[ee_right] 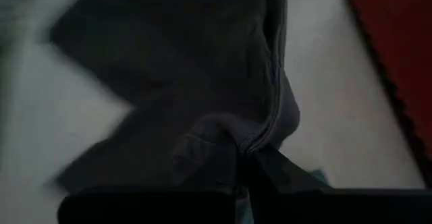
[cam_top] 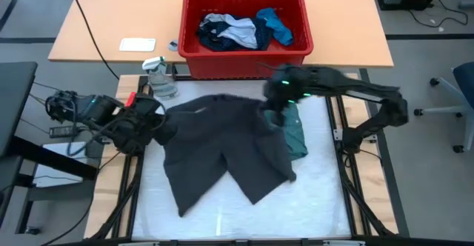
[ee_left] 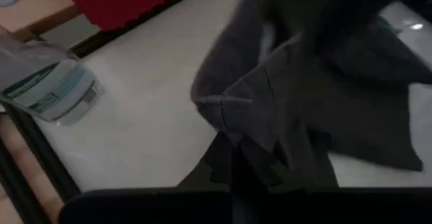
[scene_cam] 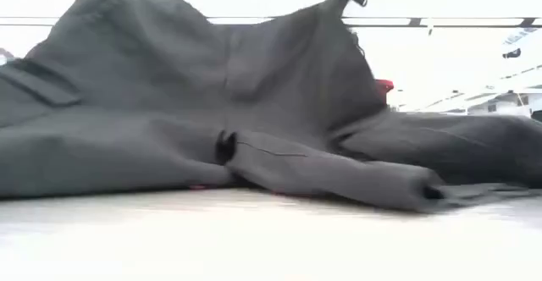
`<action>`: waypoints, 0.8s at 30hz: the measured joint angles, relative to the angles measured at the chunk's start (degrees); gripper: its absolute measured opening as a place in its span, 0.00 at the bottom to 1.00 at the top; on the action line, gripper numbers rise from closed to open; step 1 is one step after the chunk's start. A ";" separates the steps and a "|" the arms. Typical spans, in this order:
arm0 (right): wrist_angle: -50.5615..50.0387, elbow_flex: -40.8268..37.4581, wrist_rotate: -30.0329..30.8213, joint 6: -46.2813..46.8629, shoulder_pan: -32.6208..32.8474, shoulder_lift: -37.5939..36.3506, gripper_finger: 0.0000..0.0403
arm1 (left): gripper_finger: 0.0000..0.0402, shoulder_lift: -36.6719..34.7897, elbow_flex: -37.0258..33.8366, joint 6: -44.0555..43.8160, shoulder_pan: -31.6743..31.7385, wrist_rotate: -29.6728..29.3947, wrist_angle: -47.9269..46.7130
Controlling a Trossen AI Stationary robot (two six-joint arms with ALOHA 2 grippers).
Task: Fold laundry
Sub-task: Fold the gray shorts
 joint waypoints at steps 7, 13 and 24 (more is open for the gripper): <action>13.19 -8.29 9.42 3.60 -10.09 11.72 0.21 | 0.03 3.28 -4.71 4.40 10.25 -1.28 2.79; -0.19 -7.74 16.29 15.32 -11.39 13.75 0.37 | 0.06 6.17 -8.54 4.84 15.60 -0.42 5.70; -0.84 -20.92 11.12 24.59 -9.46 9.80 0.32 | 0.06 6.90 -10.78 3.73 15.50 4.82 10.43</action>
